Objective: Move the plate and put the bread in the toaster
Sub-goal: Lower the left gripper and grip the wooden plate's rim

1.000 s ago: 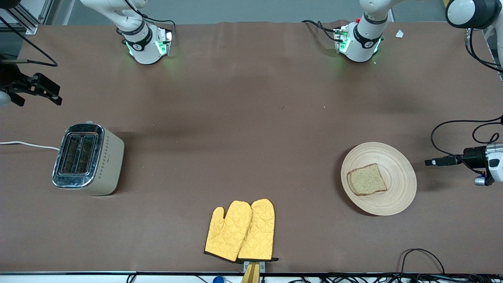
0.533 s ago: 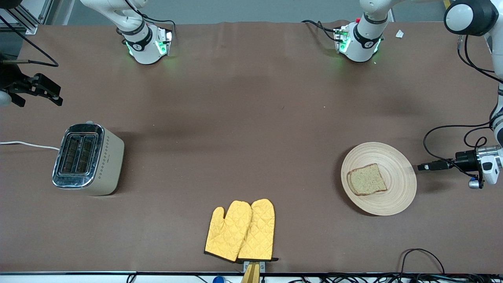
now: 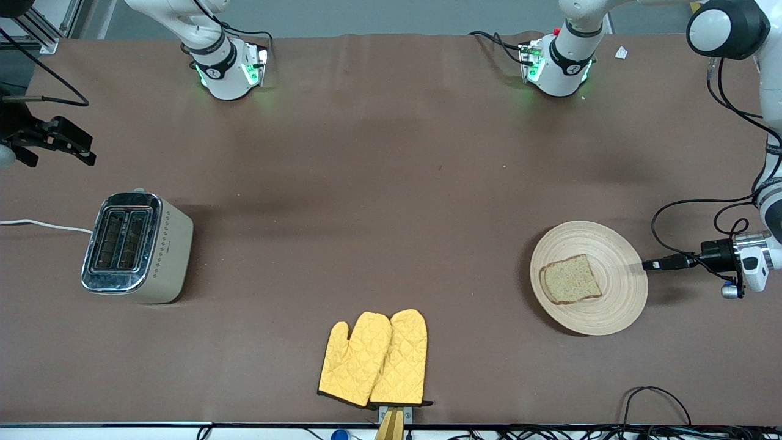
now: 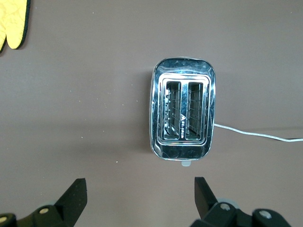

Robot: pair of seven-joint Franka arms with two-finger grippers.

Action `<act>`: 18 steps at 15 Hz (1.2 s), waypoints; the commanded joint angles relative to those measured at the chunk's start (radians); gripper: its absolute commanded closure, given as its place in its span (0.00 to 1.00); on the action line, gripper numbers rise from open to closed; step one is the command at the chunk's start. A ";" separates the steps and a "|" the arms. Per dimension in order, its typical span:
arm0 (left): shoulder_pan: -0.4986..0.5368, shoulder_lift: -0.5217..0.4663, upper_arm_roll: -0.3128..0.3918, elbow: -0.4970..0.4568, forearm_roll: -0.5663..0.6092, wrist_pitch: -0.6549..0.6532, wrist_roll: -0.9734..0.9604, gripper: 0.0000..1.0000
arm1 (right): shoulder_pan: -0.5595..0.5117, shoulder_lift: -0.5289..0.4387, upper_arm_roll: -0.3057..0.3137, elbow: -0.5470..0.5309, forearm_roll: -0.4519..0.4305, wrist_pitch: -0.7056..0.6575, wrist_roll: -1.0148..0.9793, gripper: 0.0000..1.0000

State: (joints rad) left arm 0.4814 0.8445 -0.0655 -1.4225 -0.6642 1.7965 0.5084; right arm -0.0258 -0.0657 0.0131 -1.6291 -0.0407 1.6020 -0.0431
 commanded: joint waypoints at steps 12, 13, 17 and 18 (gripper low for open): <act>-0.032 0.042 -0.017 0.019 -0.035 0.044 0.024 0.71 | -0.040 0.000 0.004 0.006 0.008 0.007 0.003 0.00; -0.032 0.045 -0.019 0.019 -0.035 0.044 0.024 0.71 | -0.040 0.000 0.005 0.037 0.008 0.001 0.002 0.00; -0.033 0.056 -0.019 0.019 -0.035 0.046 0.027 0.76 | -0.068 -0.005 0.002 0.075 0.008 -0.031 -0.072 0.00; -0.033 0.057 -0.019 0.019 -0.035 0.049 0.035 0.76 | -0.072 -0.006 -0.001 0.080 0.008 -0.057 -0.093 0.00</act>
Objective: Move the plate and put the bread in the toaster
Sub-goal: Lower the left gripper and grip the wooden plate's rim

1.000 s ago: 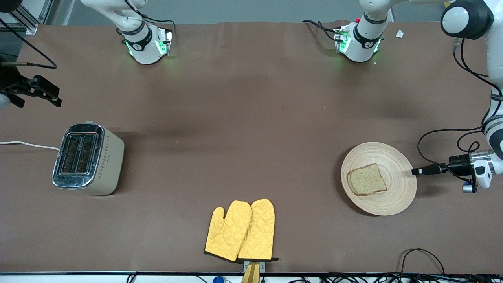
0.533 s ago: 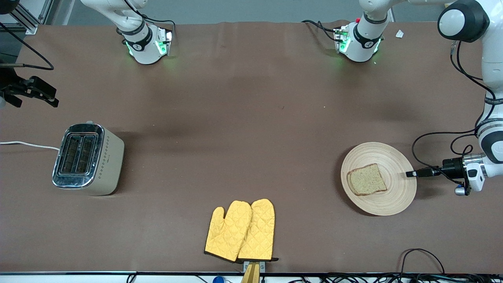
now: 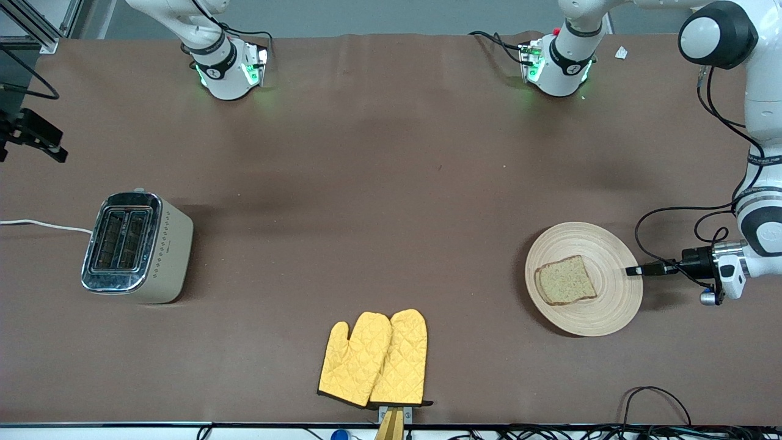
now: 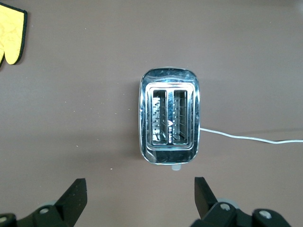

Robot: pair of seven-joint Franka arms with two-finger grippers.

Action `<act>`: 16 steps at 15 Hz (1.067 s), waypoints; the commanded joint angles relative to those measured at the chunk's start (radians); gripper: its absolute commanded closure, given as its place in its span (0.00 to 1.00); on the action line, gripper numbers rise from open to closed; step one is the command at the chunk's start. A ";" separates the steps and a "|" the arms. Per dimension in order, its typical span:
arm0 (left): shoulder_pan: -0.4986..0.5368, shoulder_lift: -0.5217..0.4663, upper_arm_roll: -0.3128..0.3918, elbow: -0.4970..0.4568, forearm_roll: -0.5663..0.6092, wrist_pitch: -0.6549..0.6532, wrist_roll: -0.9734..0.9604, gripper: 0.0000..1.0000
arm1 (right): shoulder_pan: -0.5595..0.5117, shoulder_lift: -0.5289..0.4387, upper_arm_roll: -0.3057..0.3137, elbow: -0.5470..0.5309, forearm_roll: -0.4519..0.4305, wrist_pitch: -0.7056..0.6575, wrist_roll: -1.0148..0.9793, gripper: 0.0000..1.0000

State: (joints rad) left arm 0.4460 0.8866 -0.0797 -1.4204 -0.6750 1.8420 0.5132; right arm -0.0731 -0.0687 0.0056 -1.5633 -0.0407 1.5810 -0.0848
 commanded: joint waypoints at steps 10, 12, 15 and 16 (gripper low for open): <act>0.002 0.031 -0.008 0.018 -0.037 0.034 0.100 0.99 | -0.027 0.001 0.008 0.017 -0.007 -0.044 -0.046 0.00; 0.005 0.028 -0.008 0.027 -0.037 0.031 0.102 1.00 | -0.028 -0.002 0.007 0.017 -0.005 -0.052 -0.046 0.00; 0.032 0.021 -0.023 0.040 -0.052 -0.042 0.100 1.00 | -0.028 -0.002 0.007 0.017 -0.001 -0.053 -0.044 0.00; 0.054 0.021 -0.031 0.040 -0.075 -0.071 0.100 1.00 | -0.028 -0.002 0.005 0.017 0.001 -0.055 -0.044 0.00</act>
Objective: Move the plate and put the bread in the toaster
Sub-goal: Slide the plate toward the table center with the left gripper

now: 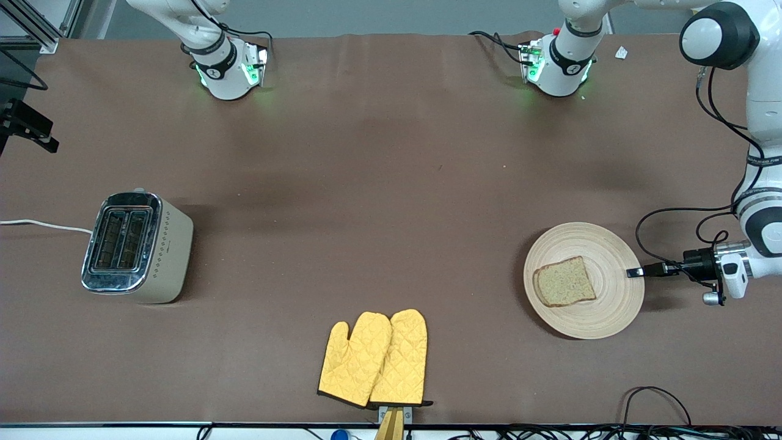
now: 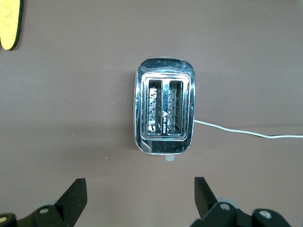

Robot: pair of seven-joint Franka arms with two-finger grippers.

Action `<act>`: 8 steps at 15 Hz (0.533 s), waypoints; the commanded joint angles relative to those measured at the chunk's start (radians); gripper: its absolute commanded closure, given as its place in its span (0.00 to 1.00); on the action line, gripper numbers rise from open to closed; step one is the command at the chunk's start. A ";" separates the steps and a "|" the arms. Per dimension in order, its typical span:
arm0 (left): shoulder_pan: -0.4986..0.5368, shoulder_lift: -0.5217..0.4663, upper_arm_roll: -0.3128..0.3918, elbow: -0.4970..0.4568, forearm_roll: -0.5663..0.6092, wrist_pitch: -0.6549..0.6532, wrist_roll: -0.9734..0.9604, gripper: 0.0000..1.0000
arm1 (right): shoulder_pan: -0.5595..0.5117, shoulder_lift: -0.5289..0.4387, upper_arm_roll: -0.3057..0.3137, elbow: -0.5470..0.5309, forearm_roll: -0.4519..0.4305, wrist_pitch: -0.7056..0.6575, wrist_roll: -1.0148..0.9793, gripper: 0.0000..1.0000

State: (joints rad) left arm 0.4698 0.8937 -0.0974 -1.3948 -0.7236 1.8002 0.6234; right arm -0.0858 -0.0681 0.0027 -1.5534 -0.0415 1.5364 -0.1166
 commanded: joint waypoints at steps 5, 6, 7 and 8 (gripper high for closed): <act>0.058 0.011 -0.028 0.023 -0.121 -0.143 -0.008 1.00 | -0.015 -0.004 0.008 0.007 0.002 -0.013 -0.012 0.00; 0.059 0.011 -0.037 0.036 -0.147 -0.171 -0.011 1.00 | -0.015 -0.004 0.008 0.007 0.002 -0.012 -0.012 0.00; 0.059 0.011 -0.051 0.042 -0.166 -0.186 -0.014 1.00 | -0.014 -0.004 0.010 0.009 0.000 -0.012 -0.012 0.00; 0.059 0.010 -0.064 0.043 -0.169 -0.188 -0.010 1.00 | -0.012 -0.004 0.011 0.013 0.002 -0.013 -0.014 0.00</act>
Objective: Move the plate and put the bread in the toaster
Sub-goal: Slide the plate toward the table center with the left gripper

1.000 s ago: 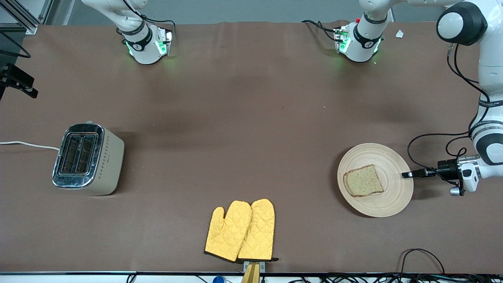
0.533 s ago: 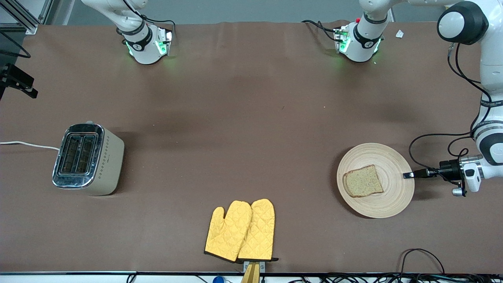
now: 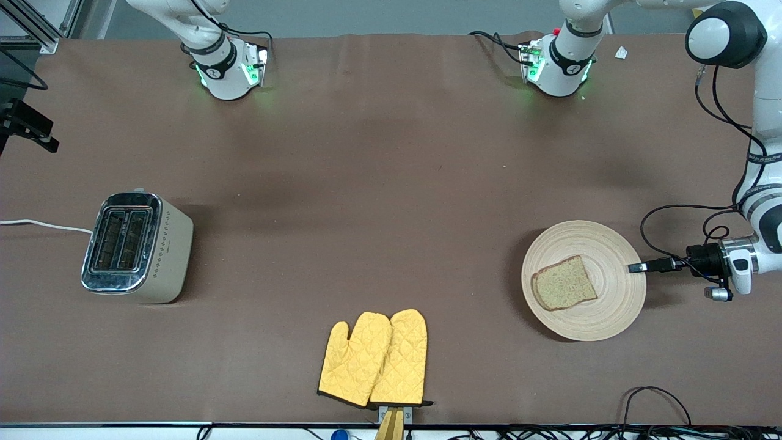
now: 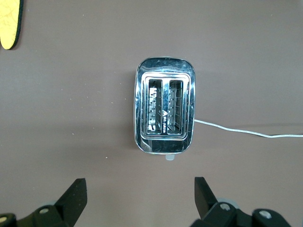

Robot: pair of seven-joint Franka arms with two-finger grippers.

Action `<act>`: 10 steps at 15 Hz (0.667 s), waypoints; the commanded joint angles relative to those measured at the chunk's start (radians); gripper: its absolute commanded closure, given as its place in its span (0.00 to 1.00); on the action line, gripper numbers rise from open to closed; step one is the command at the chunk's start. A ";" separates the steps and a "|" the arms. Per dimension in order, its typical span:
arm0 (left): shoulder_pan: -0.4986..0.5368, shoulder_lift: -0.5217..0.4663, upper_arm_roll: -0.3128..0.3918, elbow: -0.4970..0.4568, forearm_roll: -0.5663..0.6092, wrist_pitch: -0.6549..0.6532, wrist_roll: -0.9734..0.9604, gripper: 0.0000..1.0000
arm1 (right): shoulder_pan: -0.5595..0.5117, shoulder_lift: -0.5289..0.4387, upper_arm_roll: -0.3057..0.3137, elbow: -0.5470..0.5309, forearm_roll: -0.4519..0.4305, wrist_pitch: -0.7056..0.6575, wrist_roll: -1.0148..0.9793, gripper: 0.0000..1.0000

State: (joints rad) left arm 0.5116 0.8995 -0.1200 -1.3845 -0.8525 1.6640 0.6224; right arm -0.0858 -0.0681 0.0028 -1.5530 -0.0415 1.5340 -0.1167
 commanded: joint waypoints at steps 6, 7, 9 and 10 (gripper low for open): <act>0.005 -0.007 -0.188 0.030 -0.025 -0.069 -0.012 1.00 | -0.009 -0.004 0.013 0.019 0.006 -0.009 -0.014 0.00; -0.002 -0.007 -0.214 0.030 -0.022 -0.069 -0.013 1.00 | -0.006 -0.004 0.016 0.019 0.006 -0.006 -0.012 0.00; -0.044 -0.007 -0.243 0.025 -0.008 -0.076 -0.012 1.00 | 0.001 -0.004 0.016 0.019 0.005 -0.003 -0.014 0.00; -0.062 -0.008 -0.262 0.021 -0.002 -0.084 -0.013 1.00 | 0.003 -0.002 0.016 0.018 0.006 -0.006 -0.014 0.00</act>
State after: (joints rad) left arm 0.4738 0.8992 -0.3467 -1.3638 -0.8604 1.6204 0.6207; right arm -0.0825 -0.0683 0.0129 -1.5402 -0.0409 1.5342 -0.1200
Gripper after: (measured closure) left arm 0.903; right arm 0.000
